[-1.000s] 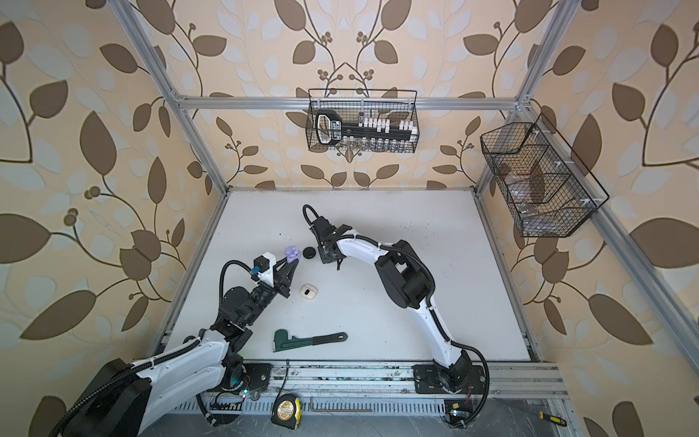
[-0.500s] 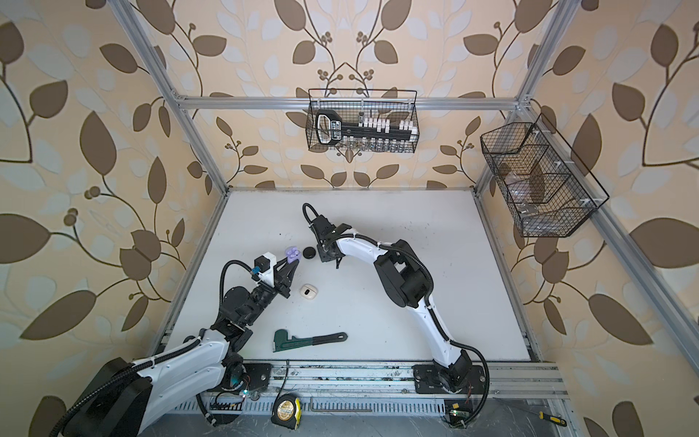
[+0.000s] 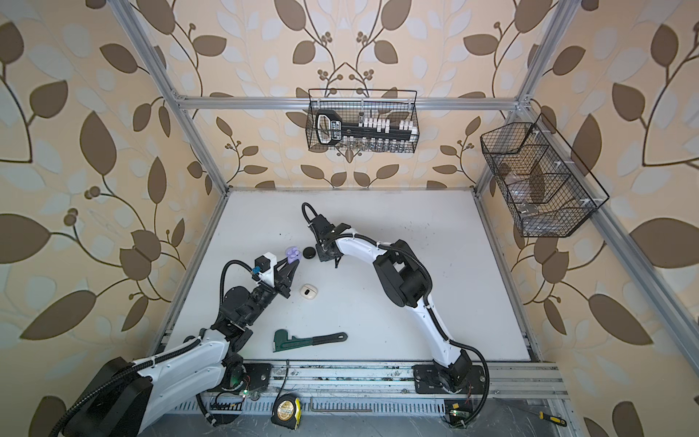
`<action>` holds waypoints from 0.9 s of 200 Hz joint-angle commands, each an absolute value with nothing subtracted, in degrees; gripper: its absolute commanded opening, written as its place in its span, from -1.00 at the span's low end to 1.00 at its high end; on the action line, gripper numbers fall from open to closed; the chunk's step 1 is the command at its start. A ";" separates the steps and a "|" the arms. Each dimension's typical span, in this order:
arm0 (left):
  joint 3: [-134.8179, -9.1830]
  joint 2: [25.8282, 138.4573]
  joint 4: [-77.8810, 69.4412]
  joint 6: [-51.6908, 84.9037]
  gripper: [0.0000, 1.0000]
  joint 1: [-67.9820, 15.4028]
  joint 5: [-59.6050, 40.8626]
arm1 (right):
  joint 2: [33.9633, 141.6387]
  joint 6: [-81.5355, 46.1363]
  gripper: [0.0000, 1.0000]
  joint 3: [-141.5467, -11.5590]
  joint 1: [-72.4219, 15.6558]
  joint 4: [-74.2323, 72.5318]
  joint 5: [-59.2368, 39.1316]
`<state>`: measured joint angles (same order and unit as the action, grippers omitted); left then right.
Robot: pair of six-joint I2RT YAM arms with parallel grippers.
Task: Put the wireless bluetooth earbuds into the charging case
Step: 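Lower and close the right gripper on the lilac earbud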
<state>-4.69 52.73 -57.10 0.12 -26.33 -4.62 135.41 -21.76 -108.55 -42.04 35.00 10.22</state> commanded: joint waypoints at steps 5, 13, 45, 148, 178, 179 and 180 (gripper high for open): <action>-6.74 52.04 -58.45 -0.50 -1.00 -26.76 -6.28 | 138.37 -21.49 -0.48 -106.01 -42.10 39.16 9.76; -6.72 51.89 -58.45 -0.39 -1.00 -26.79 -6.14 | 137.82 -21.61 -0.46 -105.46 -42.10 38.79 9.86; -6.81 52.04 -58.34 -0.35 -1.00 -26.80 -6.45 | 136.84 -21.62 -0.45 -104.15 -42.26 37.89 10.01; -6.91 51.94 -58.34 -0.32 -1.00 -26.78 -6.64 | 136.63 -21.58 -0.50 -103.62 -42.63 37.79 10.11; -6.89 51.90 -58.27 -0.29 -1.00 -26.78 -6.56 | 136.19 -21.79 -0.52 -102.94 -42.53 37.29 9.78; -6.92 51.92 -58.27 -0.28 -1.00 -26.80 -6.58 | 136.16 -21.75 -0.53 -102.93 -42.53 37.28 9.72; -6.89 51.93 -58.32 -0.31 -1.00 -26.80 -6.59 | 136.11 -21.77 -0.53 -102.93 -42.49 37.27 9.69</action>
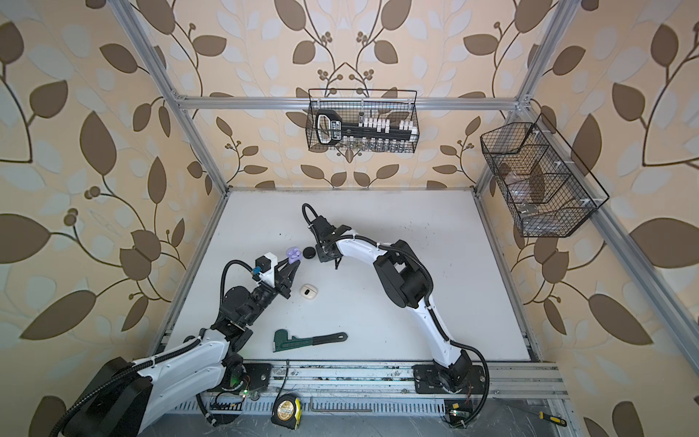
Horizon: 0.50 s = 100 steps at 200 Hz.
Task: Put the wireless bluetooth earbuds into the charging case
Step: 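Lower and close the right gripper on the lilac earbud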
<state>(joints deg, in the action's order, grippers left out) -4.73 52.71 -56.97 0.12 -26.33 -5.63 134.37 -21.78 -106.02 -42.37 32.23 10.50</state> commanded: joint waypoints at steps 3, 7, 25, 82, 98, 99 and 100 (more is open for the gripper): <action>-6.90 51.94 -58.29 -0.31 -1.00 -26.81 -6.61 | 136.00 -21.91 -0.53 -102.80 -42.51 37.20 9.59; -6.94 52.02 -58.27 -0.35 -1.00 -26.78 -6.67 | 135.90 -21.89 -0.54 -102.68 -42.47 37.16 9.45; -6.77 51.89 -58.36 -0.31 -1.00 -26.78 -6.66 | 135.16 -22.39 -0.56 -101.66 -42.29 36.26 8.81; -6.98 51.83 -58.27 -0.37 -1.00 -26.81 -7.00 | 129.46 -24.12 -0.63 -95.50 -41.53 31.67 8.24; -6.94 52.03 -58.36 -0.41 -1.00 -26.76 -7.42 | 127.95 -24.54 -0.63 -93.79 -41.22 30.49 8.41; -6.94 52.03 -58.40 -0.42 -1.00 -26.78 -7.45 | 127.87 -24.58 -0.63 -93.70 -41.22 30.41 8.43; -6.94 52.03 -58.43 -0.39 -1.00 -26.79 -7.50 | 127.79 -24.68 -0.63 -93.61 -41.22 30.28 8.43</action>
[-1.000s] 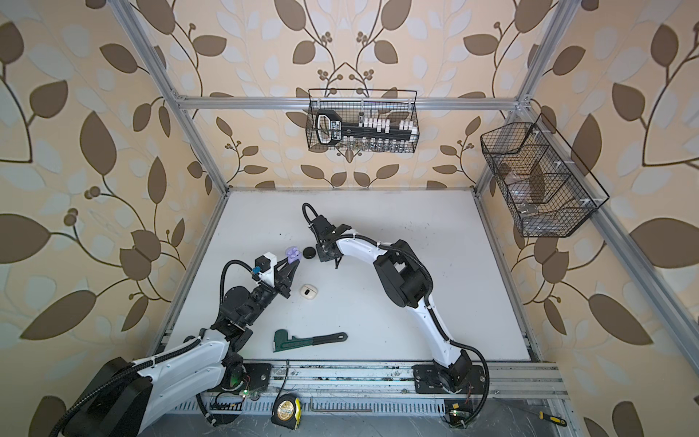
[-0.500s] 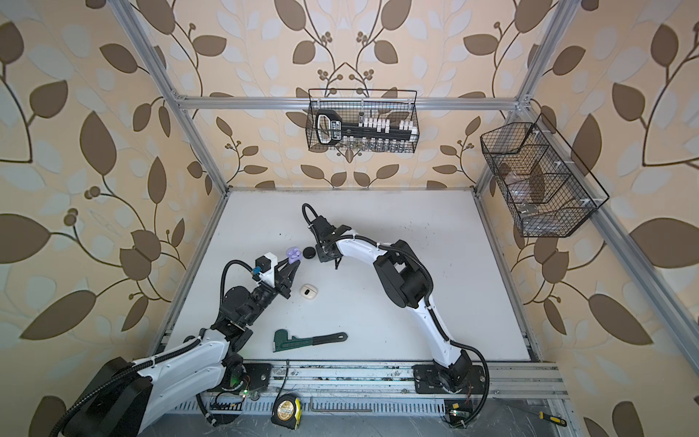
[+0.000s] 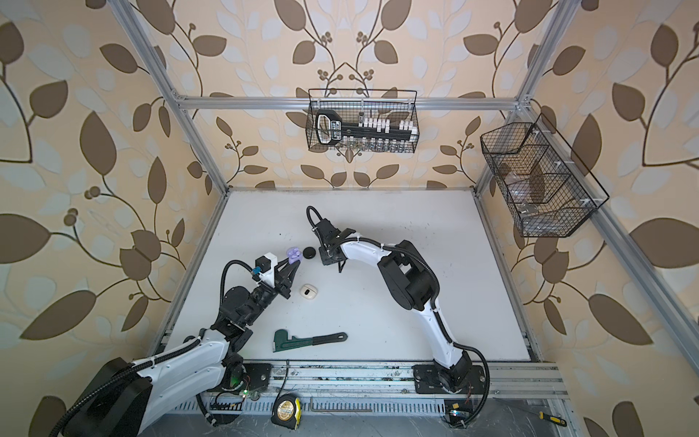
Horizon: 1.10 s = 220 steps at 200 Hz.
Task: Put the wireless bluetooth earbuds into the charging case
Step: 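Lower and close the right gripper on the lilac earbud, then lift the lilac earbud and carry it to the held lilac case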
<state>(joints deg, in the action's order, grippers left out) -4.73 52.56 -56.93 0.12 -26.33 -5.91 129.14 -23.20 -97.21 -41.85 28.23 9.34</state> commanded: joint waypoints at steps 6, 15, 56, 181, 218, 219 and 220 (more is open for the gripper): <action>-7.12 52.12 -58.37 -0.35 -1.00 -26.73 -7.89 | 127.23 -24.84 -0.63 -92.92 -40.98 29.84 8.35; -7.37 52.40 -58.22 -0.51 -1.00 -26.81 -8.93 | 126.45 -25.20 -0.64 -91.82 -40.69 28.97 8.27; -9.40 56.90 -60.08 -0.18 -1.00 -26.81 -16.37 | 120.83 -26.81 -0.65 -85.37 -39.44 24.05 7.83; -12.18 68.13 -66.16 5.60 -1.00 -26.80 -21.32 | 99.74 -30.39 -0.68 -67.38 -37.10 11.91 8.60; -13.58 73.95 -70.84 9.44 -1.00 -26.81 -24.67 | 93.78 -31.81 -0.69 -62.31 -37.04 7.21 9.01; -13.60 74.11 -70.97 9.55 -1.00 -26.81 -24.68 | 93.56 -31.86 -0.69 -62.14 -37.06 7.08 8.99; -13.66 74.28 -71.08 9.74 -1.00 -26.81 -24.73 | 93.36 -31.93 -0.69 -61.96 -37.08 6.88 9.02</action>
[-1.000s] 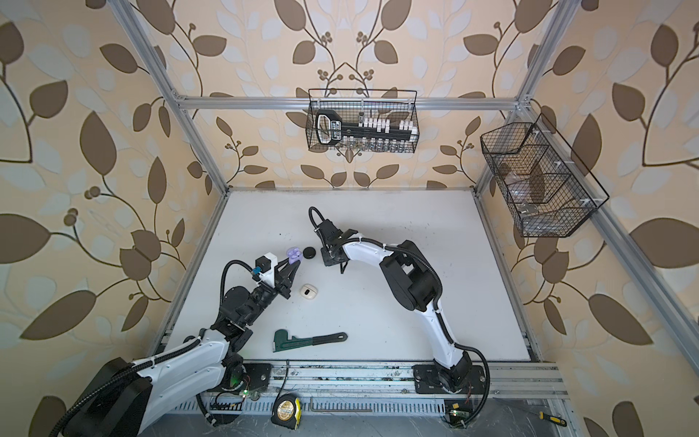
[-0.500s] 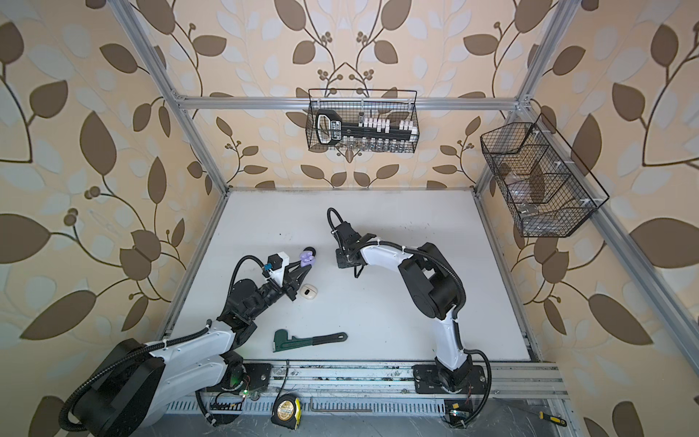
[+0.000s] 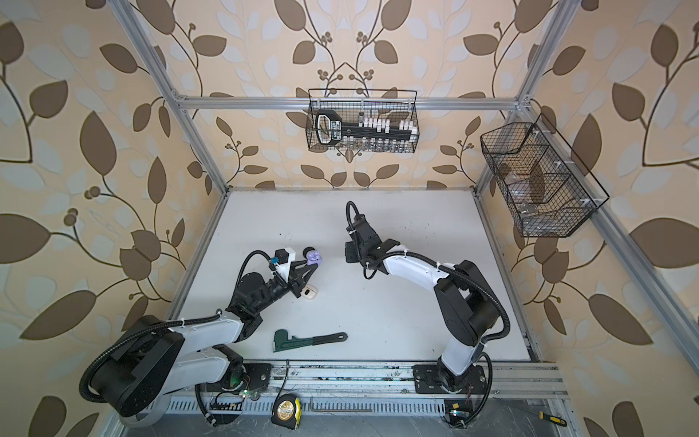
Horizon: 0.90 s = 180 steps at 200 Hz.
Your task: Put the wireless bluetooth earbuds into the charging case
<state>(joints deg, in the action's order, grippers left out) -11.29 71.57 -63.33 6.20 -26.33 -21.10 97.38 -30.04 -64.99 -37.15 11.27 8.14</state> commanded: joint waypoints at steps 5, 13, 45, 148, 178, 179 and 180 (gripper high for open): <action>-13.78 75.00 -71.78 10.17 -1.00 -26.75 -24.93 | 92.47 -32.25 -0.69 -61.06 -37.04 5.90 8.88; -13.95 76.23 -72.88 11.03 -1.00 -26.79 -25.36 | 90.93 -32.84 -0.70 -59.61 -37.09 4.44 8.63; -14.05 80.88 -79.47 14.43 -1.00 -26.80 -27.17 | 84.73 -34.39 -0.70 -54.87 -38.13 -0.05 9.86; -16.78 85.17 -81.57 18.11 -1.00 -27.32 -31.85 | 70.22 -41.83 -0.69 -47.42 -43.18 -9.03 17.86; -16.47 84.26 -81.57 17.90 -1.00 -27.34 -32.34 | 67.51 -45.48 -0.69 -44.31 -46.62 -14.79 21.38; -16.45 84.23 -81.57 17.87 -1.00 -27.34 -32.34 | 67.46 -45.55 -0.69 -44.30 -46.73 -14.91 21.50; -16.49 84.17 -81.61 17.90 -1.00 -27.38 -32.34 | 67.44 -45.58 -0.69 -44.30 -46.92 -15.01 21.65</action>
